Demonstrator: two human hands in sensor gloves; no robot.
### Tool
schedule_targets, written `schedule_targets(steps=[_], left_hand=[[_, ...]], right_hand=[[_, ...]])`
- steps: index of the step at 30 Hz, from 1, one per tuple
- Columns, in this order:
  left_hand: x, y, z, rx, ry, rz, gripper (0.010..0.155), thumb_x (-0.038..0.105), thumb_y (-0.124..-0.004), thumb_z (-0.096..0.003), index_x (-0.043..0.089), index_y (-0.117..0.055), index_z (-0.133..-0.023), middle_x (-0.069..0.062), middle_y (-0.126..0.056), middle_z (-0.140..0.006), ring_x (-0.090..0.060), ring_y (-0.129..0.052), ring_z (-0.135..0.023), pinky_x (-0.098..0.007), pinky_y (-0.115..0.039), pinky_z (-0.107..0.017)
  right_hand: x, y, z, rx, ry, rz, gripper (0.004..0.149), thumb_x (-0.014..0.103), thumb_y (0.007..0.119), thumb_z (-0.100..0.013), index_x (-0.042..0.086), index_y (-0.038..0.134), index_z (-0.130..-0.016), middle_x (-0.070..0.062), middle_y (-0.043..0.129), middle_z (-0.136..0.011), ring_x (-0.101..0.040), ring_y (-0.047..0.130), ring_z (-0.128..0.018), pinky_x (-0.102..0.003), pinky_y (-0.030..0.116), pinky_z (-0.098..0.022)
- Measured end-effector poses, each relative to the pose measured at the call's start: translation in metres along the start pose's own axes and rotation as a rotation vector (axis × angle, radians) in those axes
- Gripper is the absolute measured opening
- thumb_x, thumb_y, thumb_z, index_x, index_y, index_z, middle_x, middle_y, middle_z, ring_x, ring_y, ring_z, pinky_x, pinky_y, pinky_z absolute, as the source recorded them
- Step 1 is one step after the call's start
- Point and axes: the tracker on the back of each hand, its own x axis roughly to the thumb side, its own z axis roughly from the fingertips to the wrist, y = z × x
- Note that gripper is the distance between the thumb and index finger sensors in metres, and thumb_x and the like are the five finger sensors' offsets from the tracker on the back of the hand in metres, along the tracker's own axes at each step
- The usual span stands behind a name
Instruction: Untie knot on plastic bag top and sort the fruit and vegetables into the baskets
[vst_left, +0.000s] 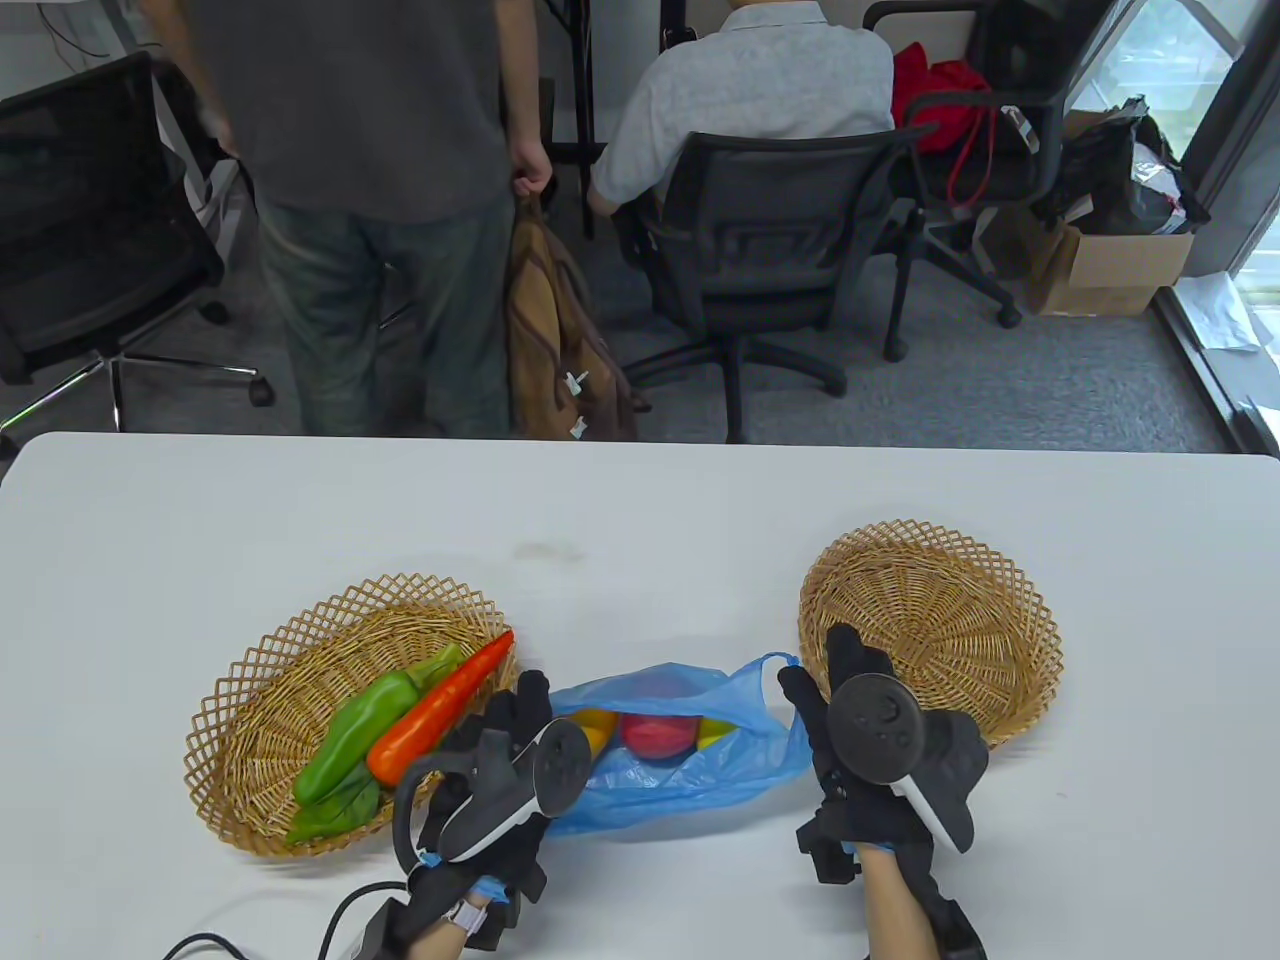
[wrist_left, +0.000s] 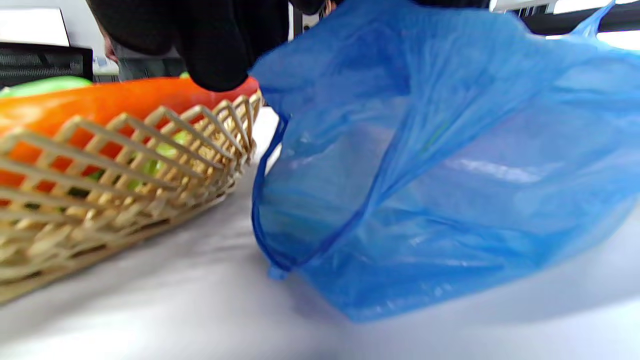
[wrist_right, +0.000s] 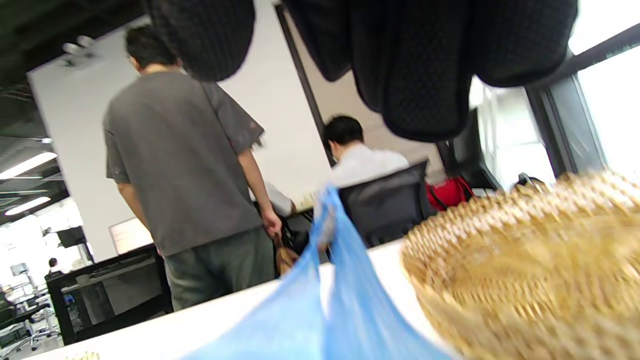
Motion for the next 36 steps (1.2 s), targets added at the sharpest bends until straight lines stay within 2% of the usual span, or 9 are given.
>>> schedule_targets(steps=[3, 9, 12, 14, 16, 19, 24, 29, 36], left_hand=[[-0.003, -0.002, 0.001, -0.040, 0.012, 0.017, 0.086, 0.053, -0.066, -0.0570, 0.005, -0.033, -0.120, -0.025, -0.061, -0.113, -0.040, -0.082, -0.092, -0.060, -0.070, -0.068], [-0.010, -0.005, 0.002, -0.105, 0.010, 0.101, 0.087, 0.051, -0.067, -0.0571, 0.003, -0.031, -0.120, -0.025, -0.061, -0.113, -0.040, -0.082, -0.092, -0.059, -0.071, -0.068], [-0.010, -0.008, 0.001, -0.135, 0.003, 0.110, 0.088, 0.050, -0.068, -0.0569, 0.002, -0.030, -0.120, -0.025, -0.061, -0.113, -0.040, -0.082, -0.092, -0.059, -0.071, -0.068], [-0.009, -0.011, 0.000, -0.157, 0.002, 0.106, 0.090, 0.050, -0.069, -0.0567, 0.001, -0.027, -0.119, -0.025, -0.060, -0.113, -0.040, -0.081, -0.093, -0.059, -0.070, -0.069], [-0.008, -0.013, -0.001, -0.175, -0.003, 0.096, 0.092, 0.050, -0.070, -0.0563, -0.001, -0.024, -0.119, -0.026, -0.058, -0.114, -0.040, -0.080, -0.094, -0.059, -0.069, -0.070], [-0.007, -0.017, -0.003, -0.192, -0.005, 0.072, 0.097, 0.049, -0.071, -0.0555, -0.003, -0.019, -0.118, -0.026, -0.054, -0.115, -0.041, -0.077, -0.096, -0.060, -0.067, -0.071], [-0.003, -0.023, -0.006, -0.212, -0.008, 0.045, 0.099, 0.049, -0.072, -0.0551, -0.004, -0.017, -0.118, -0.027, -0.052, -0.115, -0.041, -0.076, -0.097, -0.060, -0.067, -0.071], [-0.003, -0.024, -0.006, -0.220, -0.006, 0.036, 0.099, 0.049, -0.072, -0.0549, -0.004, -0.018, -0.118, -0.027, -0.052, -0.115, -0.041, -0.075, -0.097, -0.060, -0.067, -0.071], [-0.005, -0.026, -0.007, -0.233, -0.001, 0.032, 0.099, 0.049, -0.072, -0.0548, -0.004, -0.018, -0.118, -0.026, -0.052, -0.115, -0.041, -0.075, -0.097, -0.060, -0.066, -0.071]], right_hand=[[0.030, -0.003, 0.008, -0.002, -0.114, -0.032, 0.055, 0.032, 0.072, -0.059, -0.003, 0.071, -0.102, -0.037, 0.074, -0.093, -0.044, 0.086, -0.069, -0.063, 0.072, -0.052], [0.076, 0.032, 0.014, 0.227, -0.273, -0.130, 0.044, 0.029, 0.073, -0.059, 0.002, 0.082, -0.092, -0.032, 0.085, -0.085, -0.039, 0.094, -0.061, -0.056, 0.079, -0.045], [0.088, 0.060, 0.014, 0.378, -0.276, -0.107, 0.043, 0.028, 0.073, -0.058, 0.001, 0.084, -0.090, -0.033, 0.087, -0.082, -0.039, 0.096, -0.059, -0.056, 0.080, -0.044], [0.092, 0.080, 0.013, 0.491, -0.219, -0.006, 0.044, 0.027, 0.072, -0.059, -0.001, 0.084, -0.091, -0.034, 0.087, -0.083, -0.041, 0.095, -0.061, -0.058, 0.079, -0.045], [0.093, 0.094, 0.010, 0.546, -0.164, 0.121, 0.048, 0.029, 0.071, -0.060, -0.003, 0.082, -0.094, -0.037, 0.084, -0.086, -0.045, 0.093, -0.064, -0.060, 0.077, -0.048], [0.091, 0.110, 0.001, 0.523, -0.111, 0.261, 0.057, 0.032, 0.070, -0.060, -0.009, 0.073, -0.101, -0.042, 0.076, -0.093, -0.051, 0.087, -0.071, -0.065, 0.072, -0.052], [0.094, 0.131, -0.015, 0.580, -0.054, 0.260, 0.075, 0.037, 0.066, -0.062, -0.018, 0.048, -0.110, -0.050, 0.058, -0.101, -0.063, 0.070, -0.081, -0.073, 0.060, -0.058], [0.104, 0.148, -0.029, 0.571, -0.014, 0.346, 0.083, 0.042, 0.062, -0.063, -0.018, 0.034, -0.113, -0.052, 0.050, -0.103, -0.067, 0.062, -0.085, -0.075, 0.055, -0.060], [0.107, 0.165, -0.041, 0.571, -0.010, 0.385, 0.084, 0.044, 0.062, -0.062, -0.012, 0.030, -0.115, -0.052, 0.043, -0.106, -0.070, 0.054, -0.088, -0.078, 0.049, -0.061]])
